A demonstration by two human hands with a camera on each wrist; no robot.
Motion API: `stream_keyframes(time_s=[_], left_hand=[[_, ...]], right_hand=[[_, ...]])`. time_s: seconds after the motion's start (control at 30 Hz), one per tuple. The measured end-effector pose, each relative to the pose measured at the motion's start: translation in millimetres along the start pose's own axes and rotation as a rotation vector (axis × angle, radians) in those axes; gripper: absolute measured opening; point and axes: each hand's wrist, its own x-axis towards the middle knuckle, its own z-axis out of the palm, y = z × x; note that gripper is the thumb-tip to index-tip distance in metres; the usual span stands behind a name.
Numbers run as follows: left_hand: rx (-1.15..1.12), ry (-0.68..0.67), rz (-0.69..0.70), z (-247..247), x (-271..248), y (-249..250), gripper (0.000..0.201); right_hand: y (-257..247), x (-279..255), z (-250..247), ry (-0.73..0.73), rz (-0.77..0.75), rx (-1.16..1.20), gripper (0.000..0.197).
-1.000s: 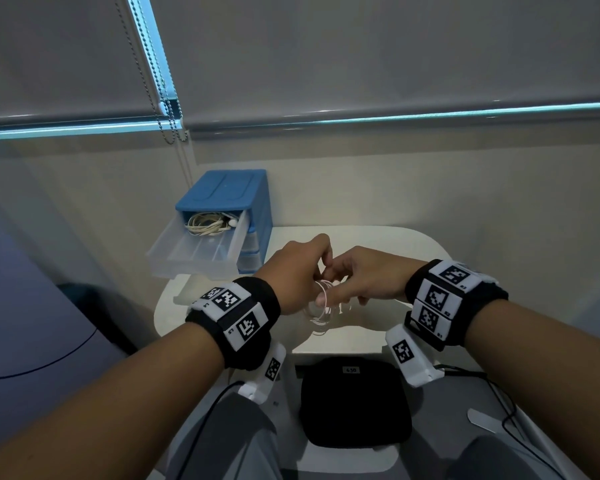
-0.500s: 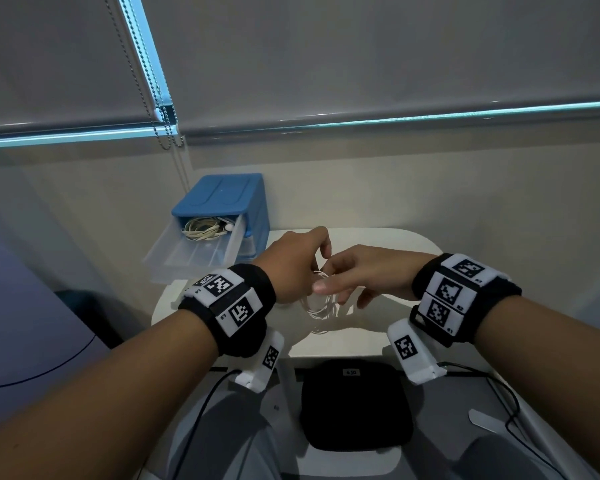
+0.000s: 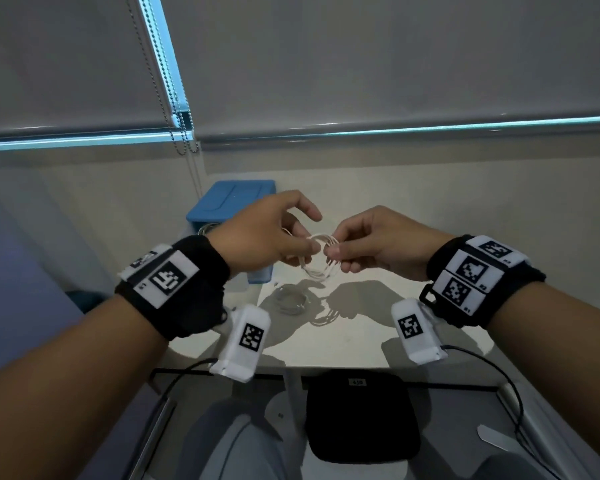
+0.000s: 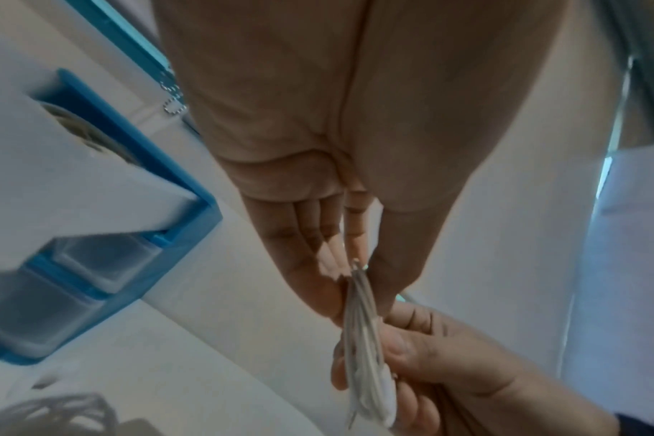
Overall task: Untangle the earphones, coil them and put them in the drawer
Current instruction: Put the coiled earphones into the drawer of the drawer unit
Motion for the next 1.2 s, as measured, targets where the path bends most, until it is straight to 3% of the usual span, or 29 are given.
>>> stream_keyframes(time_s=[0.1, 0.23, 0.37, 0.53, 0.63, 0.77, 0.97, 1.2], left_hand=[[-0.022, 0.069, 0.023, -24, -4, 2, 0.027], [0.043, 0.182, 0.021, -61, -12, 1, 0.021], [0.163, 0.263, 0.016, -98, -21, -16, 0.011], [0.352, 0.323, -0.056, -128, -28, -53, 0.011], [0.512, 0.307, -0.090, -131, -28, -70, 0.016], [0.699, 0.215, -0.097, -125, -27, -83, 0.016], [0.873, 0.079, -0.089, -116, -23, -85, 0.015], [0.919, 0.060, -0.061, -117, -22, -86, 0.017]], right_hand=[[-20, 13, 11, 0.035, -0.044, 0.045, 0.015], [-44, 40, 35, 0.059, -0.082, 0.068, 0.024], [-63, 71, 68, 0.027, -0.091, 0.043, 0.010], [-71, 106, 106, 0.013, -0.003, -0.212, 0.016], [-68, 122, 120, -0.002, 0.047, -0.436, 0.021], [-66, 130, 135, -0.045, 0.110, -0.643, 0.010], [-68, 137, 145, -0.107, 0.097, -0.814, 0.011], [-66, 143, 148, -0.085, 0.070, -0.869, 0.010]])
